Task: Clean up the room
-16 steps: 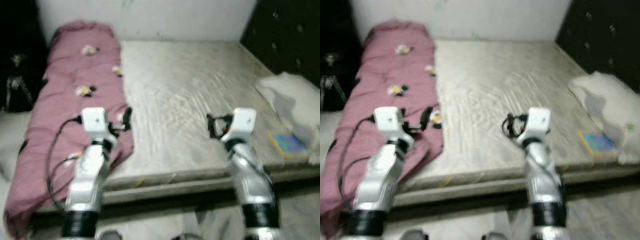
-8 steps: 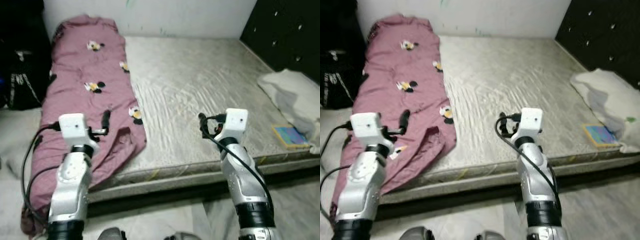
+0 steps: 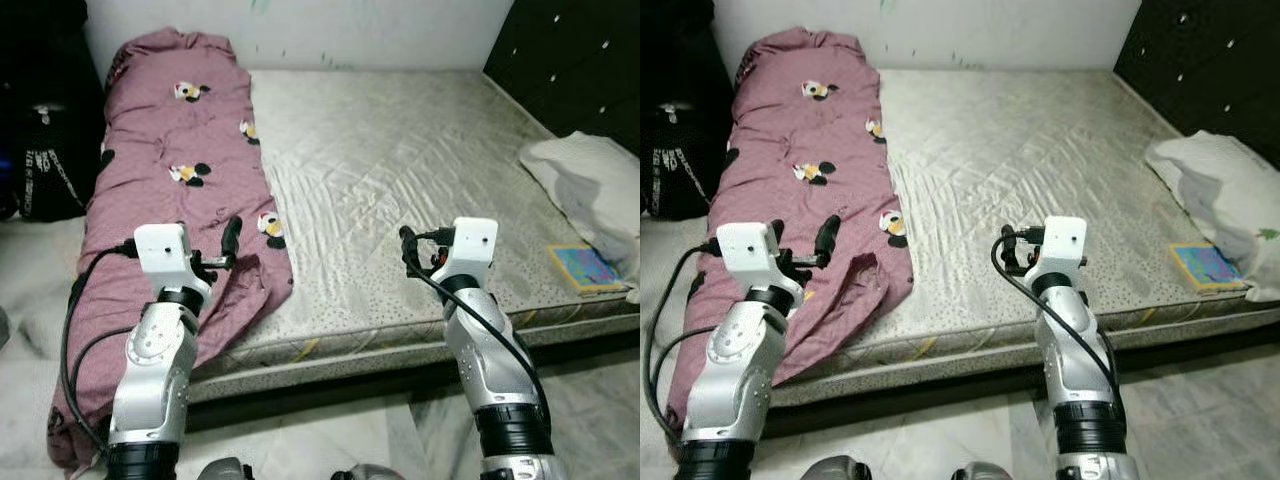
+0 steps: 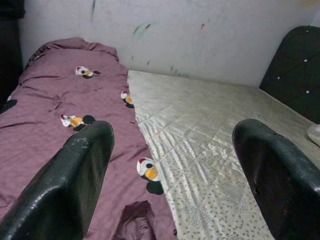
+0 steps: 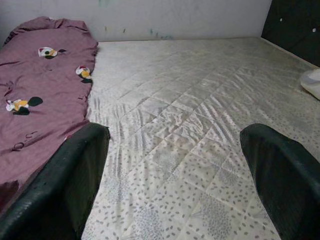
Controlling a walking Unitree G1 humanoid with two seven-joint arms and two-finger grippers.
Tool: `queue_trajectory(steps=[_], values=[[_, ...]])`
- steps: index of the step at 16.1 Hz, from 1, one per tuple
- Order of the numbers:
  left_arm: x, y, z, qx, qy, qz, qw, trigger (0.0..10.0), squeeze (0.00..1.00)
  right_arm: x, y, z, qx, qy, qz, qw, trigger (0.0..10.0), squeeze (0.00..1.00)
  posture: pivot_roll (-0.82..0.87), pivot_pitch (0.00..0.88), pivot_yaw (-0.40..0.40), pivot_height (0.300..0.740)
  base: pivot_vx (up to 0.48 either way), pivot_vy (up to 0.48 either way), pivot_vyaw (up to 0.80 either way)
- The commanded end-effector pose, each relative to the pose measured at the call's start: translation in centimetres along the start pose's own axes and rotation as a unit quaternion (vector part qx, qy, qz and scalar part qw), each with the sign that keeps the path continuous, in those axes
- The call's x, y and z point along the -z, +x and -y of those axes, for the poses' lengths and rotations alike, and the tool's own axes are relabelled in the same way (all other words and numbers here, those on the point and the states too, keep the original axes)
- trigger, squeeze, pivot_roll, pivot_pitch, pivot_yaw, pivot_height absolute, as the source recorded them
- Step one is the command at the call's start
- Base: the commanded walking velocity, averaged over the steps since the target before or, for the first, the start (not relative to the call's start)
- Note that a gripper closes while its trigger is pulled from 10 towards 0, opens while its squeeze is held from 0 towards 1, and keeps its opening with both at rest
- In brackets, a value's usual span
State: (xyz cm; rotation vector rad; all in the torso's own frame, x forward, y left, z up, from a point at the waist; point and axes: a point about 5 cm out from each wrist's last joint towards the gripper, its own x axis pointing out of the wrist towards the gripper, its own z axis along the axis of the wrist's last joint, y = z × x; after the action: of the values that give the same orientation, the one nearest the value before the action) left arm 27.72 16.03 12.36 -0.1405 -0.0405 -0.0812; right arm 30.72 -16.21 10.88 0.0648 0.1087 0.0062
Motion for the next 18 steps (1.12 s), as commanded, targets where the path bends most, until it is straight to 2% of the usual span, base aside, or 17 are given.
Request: queue_trajectory(steps=[1, 12, 16, 18], values=[[-0.42, 0.16, 0.35, 0.009, 0.001, 0.005, 1.0, 10.0, 0.0, -0.79, 0.22, 0.21, 0.001, -0.004, 0.013, 1.0, 10.0, 0.0, -0.01, 0.013, -0.082, 0.74, 0.36, 0.0, 0.0], [-0.21, 0.23, 0.56, 0.008, 0.002, -0.001, 1.0, 10.0, 0.0, -0.79, 0.26, 0.31, 0.002, -0.005, 0.012, 1.0, 10.0, 0.0, -0.01, 0.014, -0.083, 0.74, 0.34, 0.0, 0.0], [-0.1, 0.36, 0.45, -0.008, 0.005, -0.003, 1.0, 10.0, 0.0, -0.7, 0.24, 0.28, 0.001, -0.006, 0.011, 1.0, 10.0, 0.0, -0.01, 0.011, -0.084, 0.74, 0.0, 0.0, 0.0], [0.07, 0.41, 0.36, -0.008, 0.0, -0.009, 1.0, 10.0, 0.0, -0.64, 0.23, 0.26, -0.001, -0.007, 0.01, 1.0, 10.0, 0.0, -0.01, 0.009, -0.084, 0.74, 0.0, 0.48, 0.0]])
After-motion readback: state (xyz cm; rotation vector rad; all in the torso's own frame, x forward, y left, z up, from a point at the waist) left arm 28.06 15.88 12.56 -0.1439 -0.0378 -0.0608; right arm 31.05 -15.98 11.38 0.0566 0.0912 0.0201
